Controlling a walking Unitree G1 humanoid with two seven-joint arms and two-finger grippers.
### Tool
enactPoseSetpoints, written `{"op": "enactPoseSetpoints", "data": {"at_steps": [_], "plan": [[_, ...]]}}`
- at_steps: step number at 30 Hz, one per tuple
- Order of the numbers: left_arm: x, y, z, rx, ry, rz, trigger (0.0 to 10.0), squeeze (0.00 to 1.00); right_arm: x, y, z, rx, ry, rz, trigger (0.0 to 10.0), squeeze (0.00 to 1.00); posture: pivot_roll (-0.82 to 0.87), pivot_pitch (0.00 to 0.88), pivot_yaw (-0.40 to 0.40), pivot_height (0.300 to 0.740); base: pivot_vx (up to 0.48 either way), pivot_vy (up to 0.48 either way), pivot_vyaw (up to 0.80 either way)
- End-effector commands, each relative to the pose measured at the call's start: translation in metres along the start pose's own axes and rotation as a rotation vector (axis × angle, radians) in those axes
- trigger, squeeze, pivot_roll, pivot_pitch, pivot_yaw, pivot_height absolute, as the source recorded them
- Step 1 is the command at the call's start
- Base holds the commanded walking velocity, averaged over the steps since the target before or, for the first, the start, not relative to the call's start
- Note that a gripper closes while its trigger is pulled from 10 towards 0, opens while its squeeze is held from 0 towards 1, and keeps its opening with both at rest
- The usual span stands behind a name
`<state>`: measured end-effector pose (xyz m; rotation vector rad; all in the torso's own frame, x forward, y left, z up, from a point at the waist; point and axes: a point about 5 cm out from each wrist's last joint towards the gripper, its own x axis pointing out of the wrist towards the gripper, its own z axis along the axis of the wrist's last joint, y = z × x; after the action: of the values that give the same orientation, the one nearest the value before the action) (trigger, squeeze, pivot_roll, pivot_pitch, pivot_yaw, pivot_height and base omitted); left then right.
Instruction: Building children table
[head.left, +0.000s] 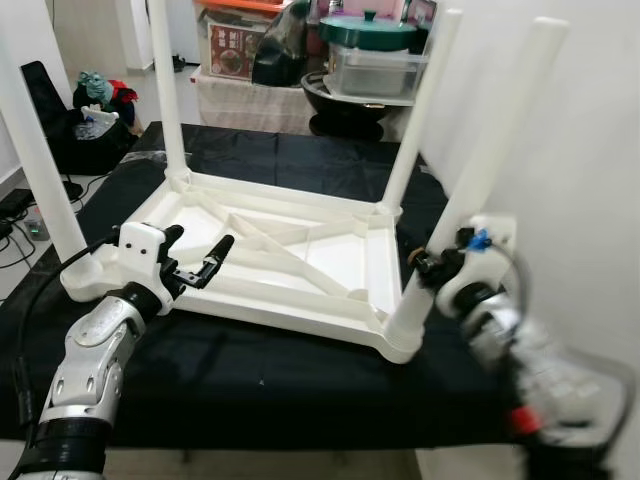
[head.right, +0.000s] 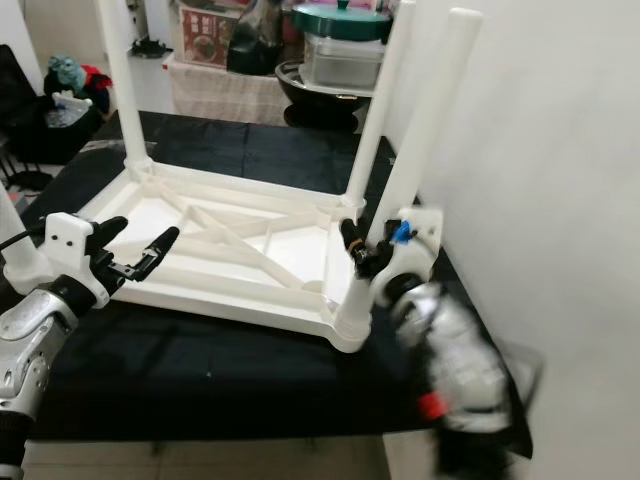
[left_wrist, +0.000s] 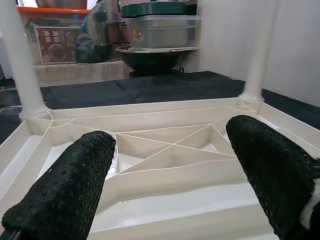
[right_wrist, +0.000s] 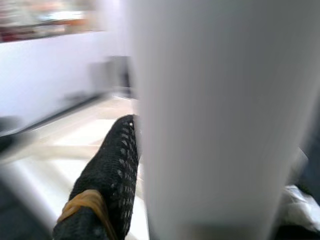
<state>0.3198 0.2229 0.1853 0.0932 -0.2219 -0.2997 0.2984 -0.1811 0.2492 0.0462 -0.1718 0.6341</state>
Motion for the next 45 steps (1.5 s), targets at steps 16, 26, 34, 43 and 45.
{"op": "enactPoseSetpoints", "data": {"at_steps": [16,26,34,43,45], "plan": [[-0.004,0.000,-0.004,0.002,0.019,0.000,10.0,0.68,-0.019,-0.073,-0.068,0.055,0.299,-0.909,0.0,0.00,0.12,0.000,-0.138,0.740,0.000,0.000,0.00],[0.004,-0.007,-0.005,-0.011,0.021,-0.036,10.0,0.66,0.006,0.023,-0.082,0.173,0.222,-0.609,10.0,0.00,0.09,0.000,-0.101,0.740,0.000,0.000,0.00],[0.006,-0.007,-0.006,-0.016,0.021,-0.036,10.0,0.66,0.007,0.027,-0.060,0.136,0.116,-0.328,10.0,1.00,0.10,0.000,-0.108,0.740,0.000,0.000,0.00],[0.005,-0.005,-0.005,-0.015,0.018,-0.030,10.0,0.62,0.006,-0.001,-0.013,0.087,0.024,-0.035,10.0,0.00,0.11,0.000,-0.116,0.740,0.000,0.000,0.00],[0.006,-0.005,-0.005,-0.011,0.018,-0.033,10.0,0.62,0.006,0.000,-0.007,0.089,0.007,0.026,10.0,0.00,0.11,0.000,-0.118,0.740,0.000,0.000,0.00]]}}
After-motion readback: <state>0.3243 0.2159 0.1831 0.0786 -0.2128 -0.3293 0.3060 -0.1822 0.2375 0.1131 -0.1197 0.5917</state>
